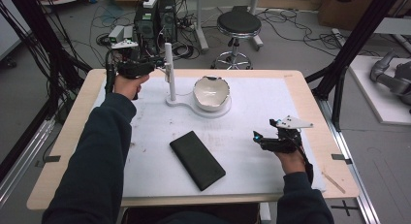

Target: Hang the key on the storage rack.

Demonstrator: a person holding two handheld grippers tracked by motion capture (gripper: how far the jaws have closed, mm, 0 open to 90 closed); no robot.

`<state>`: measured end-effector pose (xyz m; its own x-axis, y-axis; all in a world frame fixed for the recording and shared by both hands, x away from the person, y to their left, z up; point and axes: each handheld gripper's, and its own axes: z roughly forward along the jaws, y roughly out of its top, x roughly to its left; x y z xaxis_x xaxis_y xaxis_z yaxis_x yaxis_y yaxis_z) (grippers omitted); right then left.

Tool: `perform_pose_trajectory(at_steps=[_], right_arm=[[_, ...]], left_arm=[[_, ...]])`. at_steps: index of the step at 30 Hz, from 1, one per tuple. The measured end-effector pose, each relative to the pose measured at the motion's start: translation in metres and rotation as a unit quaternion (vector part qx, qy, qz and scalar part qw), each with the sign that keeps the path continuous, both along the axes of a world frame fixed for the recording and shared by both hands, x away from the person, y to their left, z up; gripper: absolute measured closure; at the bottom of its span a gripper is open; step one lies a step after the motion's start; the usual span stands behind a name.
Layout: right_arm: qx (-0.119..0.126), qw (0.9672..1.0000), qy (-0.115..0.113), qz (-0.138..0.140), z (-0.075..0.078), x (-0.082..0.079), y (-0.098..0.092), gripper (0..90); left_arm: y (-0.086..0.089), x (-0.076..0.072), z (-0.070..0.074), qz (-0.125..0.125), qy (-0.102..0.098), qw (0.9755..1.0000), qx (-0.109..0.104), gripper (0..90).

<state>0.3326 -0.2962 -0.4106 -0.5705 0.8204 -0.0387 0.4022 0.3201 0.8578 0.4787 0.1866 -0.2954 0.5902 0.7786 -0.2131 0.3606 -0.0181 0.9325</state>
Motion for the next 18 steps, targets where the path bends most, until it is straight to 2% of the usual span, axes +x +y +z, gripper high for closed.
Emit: perform_pose_trajectory(at_steps=[1,3,6,7,9,10,11,12,14,16,18], right_arm=[[0.0,1.0,0.0,0.0,0.0,0.0,0.0,19.0],[-0.001,1.0,-0.001,0.001,0.0,0.0,0.0,19.0],[-0.002,1.0,-0.003,0.001,0.0,-0.001,-0.001,19.0],[-0.002,1.0,-0.003,0.001,0.0,-0.001,-0.001,19.0],[-0.002,1.0,-0.001,-0.001,0.0,-0.001,-0.002,19.0],[-0.002,1.0,-0.001,-0.001,0.0,-0.001,-0.002,19.0],[-0.004,1.0,-0.001,0.001,0.0,-0.001,-0.001,19.0],[-0.004,1.0,-0.001,0.001,0.0,-0.001,-0.001,19.0],[-0.004,1.0,0.001,0.002,0.0,0.0,0.003,19.0],[-0.005,1.0,0.0,0.004,0.0,0.0,0.003,19.1],[-0.006,1.0,0.002,0.005,0.0,0.001,0.006,19.0]], left_arm=[[0.001,-0.001,-0.001,0.013,-0.004,0.9999,0.004,63.1],[0.003,-0.008,-0.006,0.028,-0.008,0.9996,0.001,50.7],[0.01,-0.026,-0.021,0.04,-0.026,0.9988,0.012,41.3],[0.012,-0.031,-0.026,0.042,-0.028,0.9987,0.011,41.3],[0.021,-0.046,-0.041,0.041,-0.03,0.9987,-0.003,35.9],[0.024,-0.053,-0.046,0.043,-0.033,0.9985,-0.006,30.9],[0.027,-0.059,-0.051,0.041,-0.036,0.9985,-0.007,21.7],[0.03,-0.066,-0.056,0.035,-0.045,0.9984,-0.006,17.3],[0.033,-0.078,-0.063,0.037,-0.057,0.9977,0.004,16.6],[0.035,-0.09,-0.069,0.036,-0.069,0.9967,0.024,16.6],[0.038,-0.099,-0.075,0.033,-0.076,0.9962,0.027,16.9]])
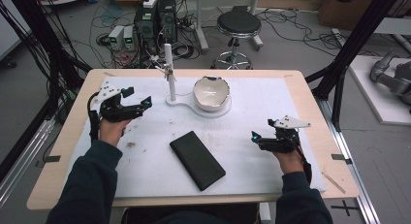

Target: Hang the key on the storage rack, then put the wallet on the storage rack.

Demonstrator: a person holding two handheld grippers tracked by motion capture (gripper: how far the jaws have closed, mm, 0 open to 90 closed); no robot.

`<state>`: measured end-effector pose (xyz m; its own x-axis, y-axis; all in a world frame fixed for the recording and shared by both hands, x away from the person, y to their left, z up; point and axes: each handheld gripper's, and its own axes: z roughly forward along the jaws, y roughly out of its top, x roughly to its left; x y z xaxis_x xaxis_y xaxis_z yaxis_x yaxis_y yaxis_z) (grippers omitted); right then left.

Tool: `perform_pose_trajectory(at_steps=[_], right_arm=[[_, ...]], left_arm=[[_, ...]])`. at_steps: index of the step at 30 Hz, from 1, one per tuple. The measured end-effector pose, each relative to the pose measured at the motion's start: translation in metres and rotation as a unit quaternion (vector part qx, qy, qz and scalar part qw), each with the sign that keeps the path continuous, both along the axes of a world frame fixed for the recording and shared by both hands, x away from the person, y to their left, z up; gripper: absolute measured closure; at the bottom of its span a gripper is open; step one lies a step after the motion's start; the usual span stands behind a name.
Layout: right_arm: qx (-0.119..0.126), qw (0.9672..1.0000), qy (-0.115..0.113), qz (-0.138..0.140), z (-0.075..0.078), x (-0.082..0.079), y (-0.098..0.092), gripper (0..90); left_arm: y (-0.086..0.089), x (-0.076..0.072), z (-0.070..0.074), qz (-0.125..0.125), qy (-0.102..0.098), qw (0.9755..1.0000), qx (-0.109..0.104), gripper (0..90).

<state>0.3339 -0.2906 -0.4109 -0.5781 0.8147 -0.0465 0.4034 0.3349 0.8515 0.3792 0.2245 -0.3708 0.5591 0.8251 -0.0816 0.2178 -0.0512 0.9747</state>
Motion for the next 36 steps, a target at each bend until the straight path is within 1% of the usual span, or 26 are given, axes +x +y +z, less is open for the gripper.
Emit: perform_pose_trajectory(at_steps=[3,5,7,8,9,10,12,15,19,21,24,29,31,34,36], right_arm=[[-0.001,1.0,0.001,0.0,0.0,0.001,0.0,19.0],[-0.001,1.0,0.003,-0.002,-0.001,0.001,0.0,19.0],[-0.003,1.0,0.002,-0.002,-0.001,0.002,-0.001,19.0],[0.0,1.0,0.003,-0.006,-0.001,0.002,-0.001,19.0],[0.0,1.0,0.003,-0.006,-0.001,0.002,-0.001,19.0],[-0.001,1.0,0.001,-0.006,-0.001,0.001,-0.001,19.0],[0.0,1.0,0.002,-0.005,-0.001,0.001,0.0,19.0],[-0.002,1.0,0.004,-0.006,-0.002,0.002,-0.001,19.0],[-0.003,1.0,0.007,-0.007,-0.003,0.003,-0.001,19.0],[-0.004,1.0,0.004,-0.004,-0.002,0.002,0.001,19.0],[-0.009,1.0,0.002,0.001,-0.001,0.0,0.003,19.0],[-0.007,1.0,0.001,0.002,-0.002,0.0,0.004,19.0],[-0.008,1.0,0.002,0.001,-0.002,0.0,0.003,19.0],[-0.003,1.0,0.001,-0.003,-0.001,0.0,0.002,19.0],[-0.002,1.0,0.0,0.0,-0.002,0.001,0.003,19.0]], left_arm=[[0.004,-0.013,-0.009,-0.007,-0.003,0.9999,0.008,18.3],[0.007,-0.022,-0.016,-0.007,-0.003,0.9999,0.014,18.8],[0.008,-0.028,-0.021,-0.004,-0.002,0.9996,0.029,19.4],[0.008,-0.03,-0.021,-0.003,0.001,0.9996,0.029,19.7],[0.008,-0.032,-0.022,-0.002,-0.003,0.9997,0.022,19.7],[0.008,-0.033,-0.024,0.0,-0.004,0.9998,0.02,19.7],[0.007,-0.033,-0.027,0.002,0.001,0.9994,0.034,19.8],[0.005,-0.031,-0.031,0.002,0.011,0.9991,0.041,19.8],[0.007,-0.032,-0.031,0.001,0.014,0.9993,0.034,21.7],[0.007,-0.032,-0.031,0.001,0.017,0.9993,0.035,22.4],[0.006,-0.034,-0.031,-0.001,0.016,0.9993,0.034,22.4],[0.004,-0.033,-0.033,-0.006,0.017,0.9993,0.034,22.8],[0.005,-0.033,-0.033,-0.006,0.018,0.9993,0.032,22.8],[0.006,-0.032,-0.033,-0.007,0.017,0.9995,0.027,22.8],[0.007,-0.032,-0.034,-0.007,0.022,0.9994,0.026,22.8]])
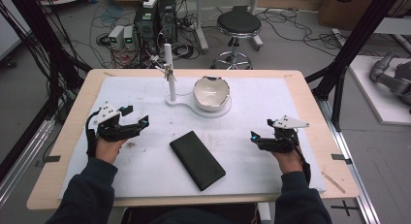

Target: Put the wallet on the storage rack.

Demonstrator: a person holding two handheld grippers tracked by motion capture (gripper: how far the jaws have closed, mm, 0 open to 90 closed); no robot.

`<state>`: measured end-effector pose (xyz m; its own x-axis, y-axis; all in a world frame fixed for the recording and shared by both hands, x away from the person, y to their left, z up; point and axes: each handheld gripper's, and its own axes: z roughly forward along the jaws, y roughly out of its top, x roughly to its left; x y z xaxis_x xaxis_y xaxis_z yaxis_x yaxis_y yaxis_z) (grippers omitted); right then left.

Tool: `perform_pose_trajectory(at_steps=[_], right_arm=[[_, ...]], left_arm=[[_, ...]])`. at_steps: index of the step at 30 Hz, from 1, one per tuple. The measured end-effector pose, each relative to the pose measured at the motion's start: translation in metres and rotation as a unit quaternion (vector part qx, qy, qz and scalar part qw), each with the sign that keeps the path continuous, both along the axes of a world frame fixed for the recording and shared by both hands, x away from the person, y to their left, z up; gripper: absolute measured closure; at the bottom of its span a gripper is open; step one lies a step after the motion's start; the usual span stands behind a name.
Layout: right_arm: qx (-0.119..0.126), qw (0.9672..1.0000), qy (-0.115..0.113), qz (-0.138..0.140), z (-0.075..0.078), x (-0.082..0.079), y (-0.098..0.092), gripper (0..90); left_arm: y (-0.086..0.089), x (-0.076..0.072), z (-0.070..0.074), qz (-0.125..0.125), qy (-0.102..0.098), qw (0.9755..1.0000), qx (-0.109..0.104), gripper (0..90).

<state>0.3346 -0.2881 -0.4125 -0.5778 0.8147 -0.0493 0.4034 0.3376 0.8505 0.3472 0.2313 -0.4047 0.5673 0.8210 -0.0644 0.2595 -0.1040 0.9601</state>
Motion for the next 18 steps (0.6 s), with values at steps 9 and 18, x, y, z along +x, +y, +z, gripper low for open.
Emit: perform_pose_trajectory(at_steps=[9,18], right_arm=[[-0.003,0.9994,-0.023,0.026,0.005,-0.003,0.015,19.1],[0.014,0.9965,-0.028,0.077,0.004,-0.012,0.066,19.9]], left_arm=[[0.003,-0.008,-0.001,0.003,0.0,1.0,0.003,22.7],[0.018,-0.015,-0.005,0.022,0.005,0.9997,0.003,22.9]])
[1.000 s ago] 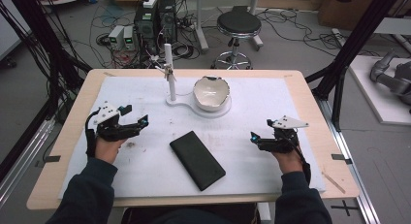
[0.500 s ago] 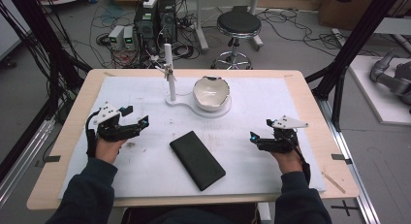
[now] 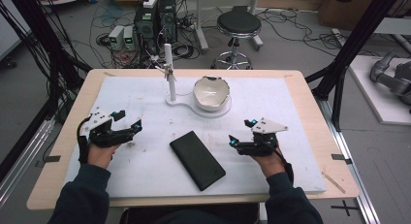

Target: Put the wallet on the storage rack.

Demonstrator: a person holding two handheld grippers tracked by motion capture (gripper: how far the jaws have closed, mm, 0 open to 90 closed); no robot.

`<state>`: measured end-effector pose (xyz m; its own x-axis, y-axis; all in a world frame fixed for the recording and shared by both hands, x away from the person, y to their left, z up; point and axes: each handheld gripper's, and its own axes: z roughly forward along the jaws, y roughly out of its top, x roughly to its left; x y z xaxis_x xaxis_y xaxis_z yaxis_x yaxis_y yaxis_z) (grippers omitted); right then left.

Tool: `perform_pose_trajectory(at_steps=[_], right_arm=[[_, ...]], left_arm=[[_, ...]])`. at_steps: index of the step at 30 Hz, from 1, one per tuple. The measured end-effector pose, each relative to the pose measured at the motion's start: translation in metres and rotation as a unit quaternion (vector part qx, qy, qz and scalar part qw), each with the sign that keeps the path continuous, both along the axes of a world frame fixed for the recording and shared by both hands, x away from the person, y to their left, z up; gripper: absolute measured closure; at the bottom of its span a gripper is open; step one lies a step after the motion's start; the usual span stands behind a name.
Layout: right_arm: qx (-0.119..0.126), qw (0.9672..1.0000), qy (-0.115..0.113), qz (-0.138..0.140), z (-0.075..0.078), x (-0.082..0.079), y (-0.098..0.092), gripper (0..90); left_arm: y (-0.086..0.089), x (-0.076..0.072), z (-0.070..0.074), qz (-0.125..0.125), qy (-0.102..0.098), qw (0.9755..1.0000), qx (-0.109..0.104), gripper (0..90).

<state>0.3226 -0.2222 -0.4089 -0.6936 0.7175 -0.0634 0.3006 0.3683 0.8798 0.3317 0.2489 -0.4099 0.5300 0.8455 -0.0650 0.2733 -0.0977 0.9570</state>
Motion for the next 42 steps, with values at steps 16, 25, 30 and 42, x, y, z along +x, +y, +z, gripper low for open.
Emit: perform_pose_trajectory(at_steps=[16,25,30,42], right_arm=[[-0.035,0.992,0.058,0.107,-0.024,-0.021,0.103,19.7],[-0.148,0.9769,0.04,0.15,-0.035,-0.036,0.136,20.2],[-0.155,0.9792,0.042,0.124,-0.034,-0.029,0.129,23.1],[-0.159,0.9832,0.057,0.071,-0.03,-0.007,0.078,28.1]], left_arm=[[0.005,0.004,-0.004,0.003,0.006,1.0,-0.004,23.9],[0.006,0.005,-0.006,0.005,0.012,0.9999,-0.005,24.2],[0.006,0.005,-0.006,0.005,0.013,0.9999,-0.008,24.3],[0.006,0.007,-0.008,0.005,0.014,0.9998,-0.011,24.4]])
